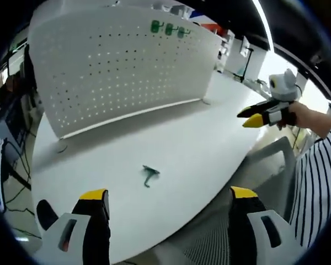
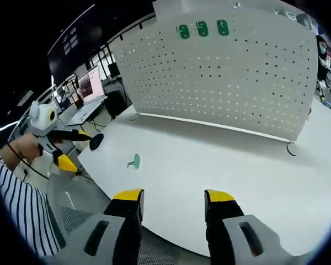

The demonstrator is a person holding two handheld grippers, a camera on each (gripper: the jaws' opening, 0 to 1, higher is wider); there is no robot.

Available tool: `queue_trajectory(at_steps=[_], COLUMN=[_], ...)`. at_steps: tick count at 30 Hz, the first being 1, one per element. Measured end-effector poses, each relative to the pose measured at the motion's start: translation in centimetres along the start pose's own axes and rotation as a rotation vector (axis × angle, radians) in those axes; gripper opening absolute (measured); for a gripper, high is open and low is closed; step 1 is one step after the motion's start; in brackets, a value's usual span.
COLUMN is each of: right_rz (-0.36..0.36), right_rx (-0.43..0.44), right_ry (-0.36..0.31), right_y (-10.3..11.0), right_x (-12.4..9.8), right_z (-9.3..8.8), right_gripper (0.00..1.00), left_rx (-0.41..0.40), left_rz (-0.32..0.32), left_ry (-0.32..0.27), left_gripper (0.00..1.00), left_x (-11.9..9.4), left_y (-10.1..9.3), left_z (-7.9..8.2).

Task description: Insert the hook assembly into the mounting plate slot until the hook locks in place.

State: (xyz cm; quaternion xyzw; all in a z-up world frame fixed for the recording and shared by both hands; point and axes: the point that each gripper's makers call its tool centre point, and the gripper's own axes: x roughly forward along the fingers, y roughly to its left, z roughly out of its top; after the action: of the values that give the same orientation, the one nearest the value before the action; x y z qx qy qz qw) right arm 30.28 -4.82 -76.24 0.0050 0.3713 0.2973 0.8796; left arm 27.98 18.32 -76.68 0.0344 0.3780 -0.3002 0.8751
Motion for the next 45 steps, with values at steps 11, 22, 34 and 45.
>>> queue_trajectory(at_steps=[11, 22, 34, 45], right_rz=[0.047, 0.066, 0.074, 0.080], right_rx=[0.025, 0.050, 0.093, 0.131], right_ry=[0.060, 0.091, 0.102, 0.124], right_y=[1.6, 2.0, 1.8, 1.6], right_x=[0.1, 0.7, 1.2, 1.5], right_z=[-2.4, -3.0, -3.3, -4.1], right_gripper=[0.40, 0.38, 0.36, 0.35], left_rx=[0.095, 0.201, 0.365, 0.448], left_rz=[-0.064, -0.146, -0.220, -0.264], left_ry=[0.042, 0.028, 0.100, 0.164], left_gripper=[0.91, 0.85, 0.72, 0.54], left_x=[2.3, 6.7, 10.7, 13.2], left_y=[-0.5, -0.3, -0.1, 0.4], left_z=[0.0, 1.2, 0.4, -0.3])
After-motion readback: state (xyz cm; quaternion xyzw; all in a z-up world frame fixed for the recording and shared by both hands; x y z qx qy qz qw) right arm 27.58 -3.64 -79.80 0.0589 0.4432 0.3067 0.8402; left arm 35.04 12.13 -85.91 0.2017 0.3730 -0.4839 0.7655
